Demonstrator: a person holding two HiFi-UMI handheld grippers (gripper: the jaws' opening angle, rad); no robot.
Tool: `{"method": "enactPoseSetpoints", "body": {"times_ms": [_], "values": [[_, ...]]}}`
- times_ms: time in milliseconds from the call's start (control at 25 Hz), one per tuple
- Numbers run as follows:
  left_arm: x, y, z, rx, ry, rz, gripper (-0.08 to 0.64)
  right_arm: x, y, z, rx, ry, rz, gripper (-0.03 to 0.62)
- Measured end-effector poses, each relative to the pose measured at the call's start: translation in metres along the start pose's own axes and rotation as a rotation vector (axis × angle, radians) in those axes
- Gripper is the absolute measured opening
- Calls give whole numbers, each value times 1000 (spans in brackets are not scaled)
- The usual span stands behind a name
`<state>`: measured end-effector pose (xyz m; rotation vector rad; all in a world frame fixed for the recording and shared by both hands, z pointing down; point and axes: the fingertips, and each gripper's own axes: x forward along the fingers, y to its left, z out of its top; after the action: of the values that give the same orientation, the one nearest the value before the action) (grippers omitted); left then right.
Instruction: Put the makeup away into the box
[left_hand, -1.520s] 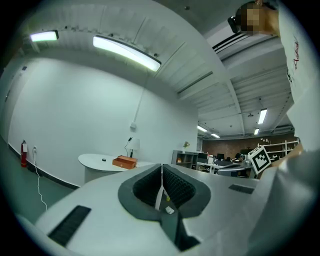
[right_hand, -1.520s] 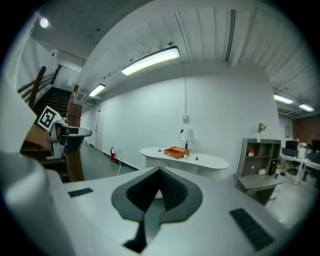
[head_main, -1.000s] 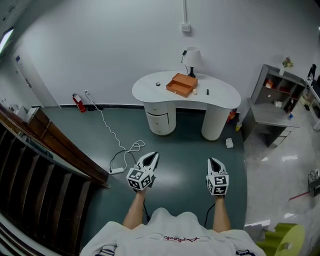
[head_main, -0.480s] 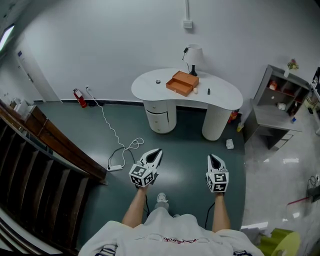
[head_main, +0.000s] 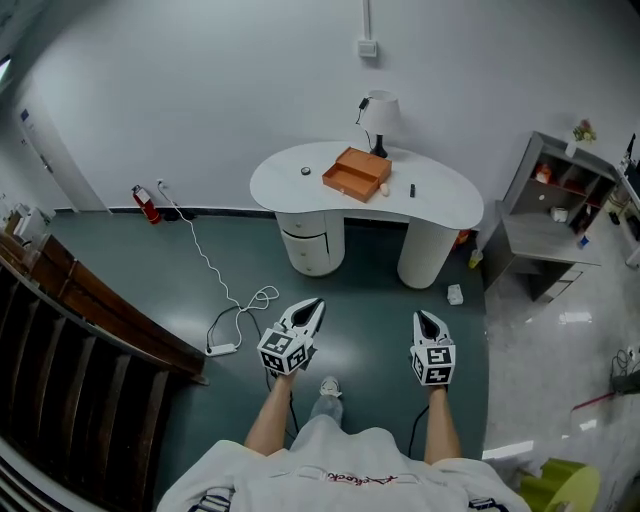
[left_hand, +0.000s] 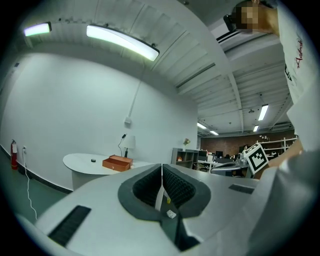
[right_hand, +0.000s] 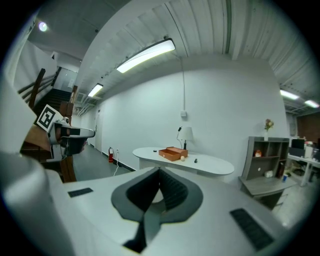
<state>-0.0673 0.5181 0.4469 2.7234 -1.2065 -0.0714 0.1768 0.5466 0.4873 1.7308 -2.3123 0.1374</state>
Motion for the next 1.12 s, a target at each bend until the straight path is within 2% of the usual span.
{"method": "enactPoseSetpoints", "body": {"times_ms": [760,1120], "values": [[112,177,49,-6,-16,-33,15,201,-17,82,-15,-19,-53,20],[148,217,39,-29,1,-63,15,247,-20,74,-12,13,-74,20]]}}
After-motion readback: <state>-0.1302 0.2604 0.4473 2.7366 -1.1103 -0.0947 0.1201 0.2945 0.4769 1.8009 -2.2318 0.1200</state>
